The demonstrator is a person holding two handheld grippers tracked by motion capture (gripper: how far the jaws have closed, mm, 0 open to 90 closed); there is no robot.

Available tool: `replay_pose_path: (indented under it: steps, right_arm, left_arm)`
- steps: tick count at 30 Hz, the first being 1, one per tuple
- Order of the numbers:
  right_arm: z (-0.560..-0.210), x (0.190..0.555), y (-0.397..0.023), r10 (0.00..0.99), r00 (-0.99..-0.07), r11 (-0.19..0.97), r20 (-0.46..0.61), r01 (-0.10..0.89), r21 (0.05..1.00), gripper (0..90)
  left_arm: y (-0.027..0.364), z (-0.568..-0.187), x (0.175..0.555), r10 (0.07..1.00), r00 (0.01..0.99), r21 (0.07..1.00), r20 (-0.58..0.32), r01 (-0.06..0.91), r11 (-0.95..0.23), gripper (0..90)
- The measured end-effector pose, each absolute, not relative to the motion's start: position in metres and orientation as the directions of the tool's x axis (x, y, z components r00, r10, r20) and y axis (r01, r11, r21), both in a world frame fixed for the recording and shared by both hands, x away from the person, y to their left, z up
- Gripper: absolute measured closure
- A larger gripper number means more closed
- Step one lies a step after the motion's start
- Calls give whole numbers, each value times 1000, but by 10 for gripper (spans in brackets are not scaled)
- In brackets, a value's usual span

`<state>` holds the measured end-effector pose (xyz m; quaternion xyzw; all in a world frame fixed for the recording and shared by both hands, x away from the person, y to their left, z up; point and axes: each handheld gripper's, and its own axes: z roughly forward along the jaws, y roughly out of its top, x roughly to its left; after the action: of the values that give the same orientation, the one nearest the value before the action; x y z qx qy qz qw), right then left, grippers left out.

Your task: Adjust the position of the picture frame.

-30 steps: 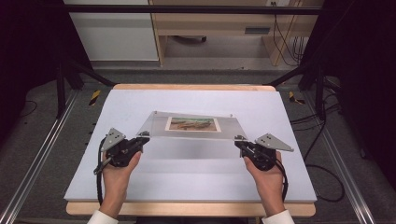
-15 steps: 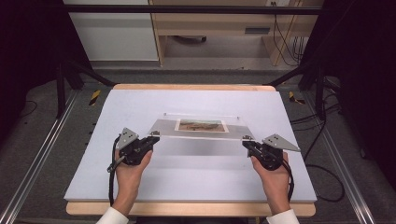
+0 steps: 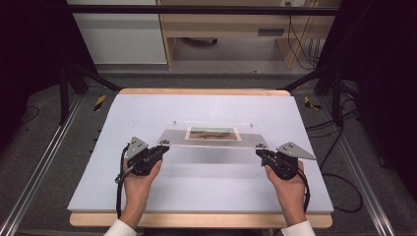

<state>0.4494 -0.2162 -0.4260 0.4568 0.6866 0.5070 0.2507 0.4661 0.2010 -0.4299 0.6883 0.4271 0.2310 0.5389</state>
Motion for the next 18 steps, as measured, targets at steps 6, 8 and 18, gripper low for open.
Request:
replay_pose_path:
  steps: [6,8,18]
  right_arm:
    - [-428,449,-217,881,-458,73,118,378,923,825]
    - [-429,449,-217,881,-458,74,117,378,923,826]
    - [-435,446,-218,880,-458,80,126,405,911,832]
  left_arm:
    - [200,-432,464,838,528,936,-136,346,-66,832]
    - [199,-432,463,838,530,934,-131,349,-74,831]
    - [198,-438,458,838,530,920,-127,378,-100,833]
